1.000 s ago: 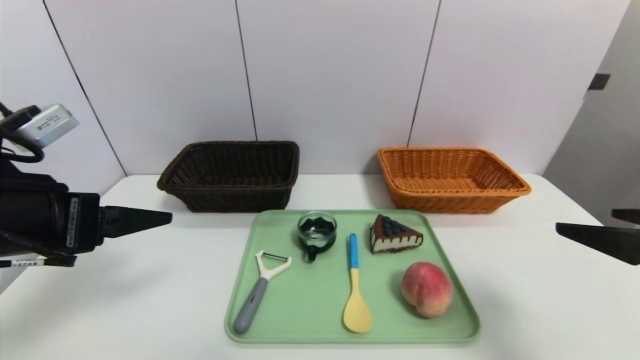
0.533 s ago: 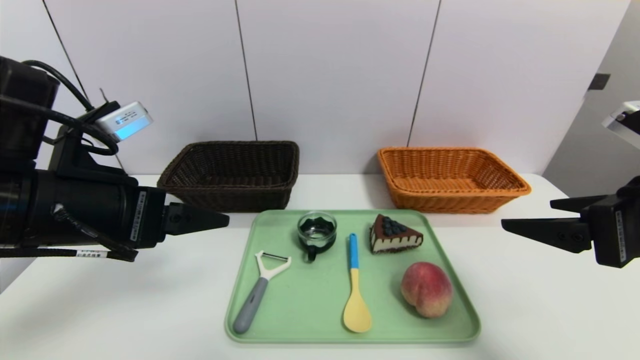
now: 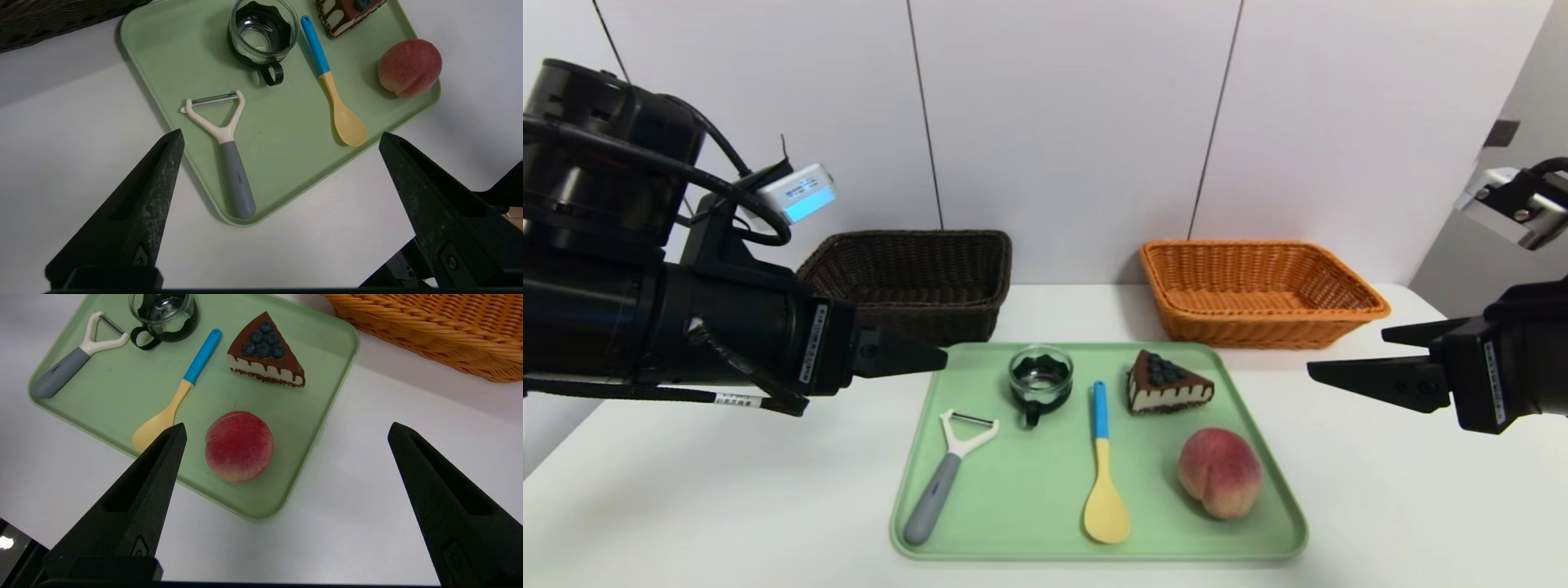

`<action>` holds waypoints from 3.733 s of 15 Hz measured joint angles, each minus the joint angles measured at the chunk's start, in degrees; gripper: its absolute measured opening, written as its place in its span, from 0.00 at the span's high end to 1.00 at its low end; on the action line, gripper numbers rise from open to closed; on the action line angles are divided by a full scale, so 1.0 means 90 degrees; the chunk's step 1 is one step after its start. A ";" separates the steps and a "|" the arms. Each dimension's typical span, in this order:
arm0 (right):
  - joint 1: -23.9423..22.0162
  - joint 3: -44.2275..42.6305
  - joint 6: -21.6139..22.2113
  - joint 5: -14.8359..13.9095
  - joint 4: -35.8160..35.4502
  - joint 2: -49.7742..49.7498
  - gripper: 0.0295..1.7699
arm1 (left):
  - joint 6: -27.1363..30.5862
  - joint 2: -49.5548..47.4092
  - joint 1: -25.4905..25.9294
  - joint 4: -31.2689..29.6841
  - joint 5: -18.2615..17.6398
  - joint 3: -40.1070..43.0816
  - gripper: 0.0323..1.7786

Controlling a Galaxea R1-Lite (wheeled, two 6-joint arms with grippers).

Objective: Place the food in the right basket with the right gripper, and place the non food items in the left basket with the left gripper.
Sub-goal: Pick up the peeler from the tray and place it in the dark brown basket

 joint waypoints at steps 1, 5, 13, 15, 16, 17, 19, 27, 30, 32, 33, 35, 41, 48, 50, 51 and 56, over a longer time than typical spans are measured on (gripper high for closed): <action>0.0000 0.0000 0.0042 0.0000 -0.0030 0.0009 0.04 | -0.0003 0.0073 -0.0053 -0.0003 -0.0003 -0.0056 0.05; 0.0000 -0.0003 0.0276 -0.0007 -0.0070 0.0070 0.04 | -0.0242 0.0401 -0.0313 -0.0003 0.0007 -0.0303 0.05; -0.0005 0.0031 0.0385 -0.0026 -0.0079 0.0131 0.04 | -0.0908 0.1005 -0.0496 0.0887 0.0274 -0.0366 0.05; 0.0000 0.0050 0.0387 -0.0026 -0.0070 0.0145 0.04 | -0.0916 0.1149 -0.0646 0.1323 0.0274 -0.0402 0.05; 0.0003 0.0068 0.0394 -0.0026 -0.0069 0.0150 0.04 | -0.0974 0.1250 -0.0714 0.1403 0.0276 -0.0408 0.05; 0.0004 0.0072 0.0394 -0.0024 -0.0069 0.0150 0.04 | -0.1082 0.1363 -0.0779 0.1424 0.0282 -0.0408 0.05; 0.0004 0.0080 0.0400 -0.0026 -0.0069 0.0144 0.04 | -0.1396 0.1605 -0.0966 0.1411 0.0322 -0.0413 0.05; 0.0014 0.0211 0.0393 -0.0028 -0.0070 0.0080 0.04 | -0.1409 0.2288 -0.1238 0.1368 0.1214 -0.0439 0.05; 0.0016 0.0237 0.0385 -0.0028 -0.0081 0.0046 0.04 | -0.1413 0.2383 -0.1253 0.1299 0.1210 -0.0436 0.05; 0.0019 0.0240 0.0387 -0.0026 -0.0081 0.0034 0.04 | -0.1415 0.2448 -0.1260 0.1271 0.1219 -0.0435 0.05; 0.0019 0.0245 0.0387 -0.0026 -0.0081 0.0028 0.04 | -0.1415 0.2484 -0.1260 0.1268 0.1223 -0.0432 0.05; 0.0016 0.0255 0.0387 -0.0026 -0.0081 0.0024 0.04 | -0.1415 0.2567 -0.1260 0.1216 0.1223 -0.0432 0.05; 0.0016 0.0293 0.0385 -0.0026 -0.0081 -0.0015 0.04 | -0.1409 0.2724 -0.1260 0.1164 0.1302 -0.0432 0.05; 0.0014 0.0325 0.0385 -0.0028 -0.0079 -0.0080 0.04 | -0.1369 0.2817 -0.1399 0.1078 0.1657 -0.0429 0.05; 0.0014 0.0341 0.0385 -0.0026 -0.0081 -0.0098 0.04 | -0.1296 0.2846 -0.1455 0.1042 0.1669 -0.0429 0.05; 0.0016 0.0347 0.0385 -0.0028 -0.0081 -0.0102 0.04 | -0.1289 0.2861 -0.1479 0.1042 0.1671 -0.0435 0.05; 0.0016 0.0363 0.0382 -0.0028 -0.0081 -0.0125 0.04 | -0.1289 0.2934 -0.1554 0.1040 0.2018 -0.0444 0.05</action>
